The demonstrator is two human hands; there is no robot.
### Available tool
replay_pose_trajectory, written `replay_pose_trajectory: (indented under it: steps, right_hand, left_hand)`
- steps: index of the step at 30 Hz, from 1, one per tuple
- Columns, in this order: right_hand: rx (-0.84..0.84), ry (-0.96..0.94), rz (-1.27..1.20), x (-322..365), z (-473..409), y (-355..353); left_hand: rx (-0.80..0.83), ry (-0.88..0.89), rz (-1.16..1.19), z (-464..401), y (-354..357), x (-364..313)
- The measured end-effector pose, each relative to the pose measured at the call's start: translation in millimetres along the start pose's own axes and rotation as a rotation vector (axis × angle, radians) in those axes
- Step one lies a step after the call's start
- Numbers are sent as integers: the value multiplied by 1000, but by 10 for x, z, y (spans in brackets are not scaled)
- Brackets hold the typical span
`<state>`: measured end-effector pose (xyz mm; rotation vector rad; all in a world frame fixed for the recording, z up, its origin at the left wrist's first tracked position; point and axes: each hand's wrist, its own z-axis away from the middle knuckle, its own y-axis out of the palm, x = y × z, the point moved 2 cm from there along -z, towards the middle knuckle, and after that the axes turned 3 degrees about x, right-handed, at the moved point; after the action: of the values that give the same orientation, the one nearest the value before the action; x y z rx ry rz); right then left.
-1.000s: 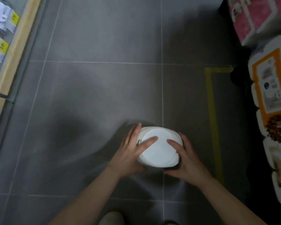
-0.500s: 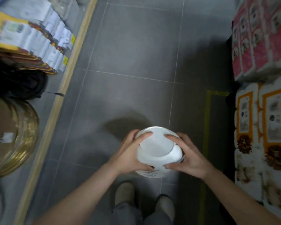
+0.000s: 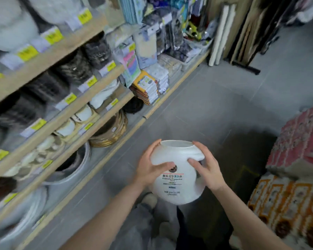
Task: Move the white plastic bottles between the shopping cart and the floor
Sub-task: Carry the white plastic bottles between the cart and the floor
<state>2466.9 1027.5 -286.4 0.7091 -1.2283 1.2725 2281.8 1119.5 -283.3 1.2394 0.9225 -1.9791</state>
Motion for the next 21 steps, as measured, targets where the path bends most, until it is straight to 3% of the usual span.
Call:
replay_pose_trajectory:
  steps: [5,10,15,21]
  right_hand:
    - [87,-61,57,577,5,475]
    - [303,-125,94,1084,70,1241]
    - [536,-166,108,1451,337,2264]
    - [740,-346,221,1938,1104,3679]
  left_hand:
    - [-234,-76,95,607,-558,-158]
    - [-496,-143,151,1266,-1143,-95]
    - [-771,-212,220,2169,-1751,88]
    - [-1041,-227,319,3487,-2457,530]
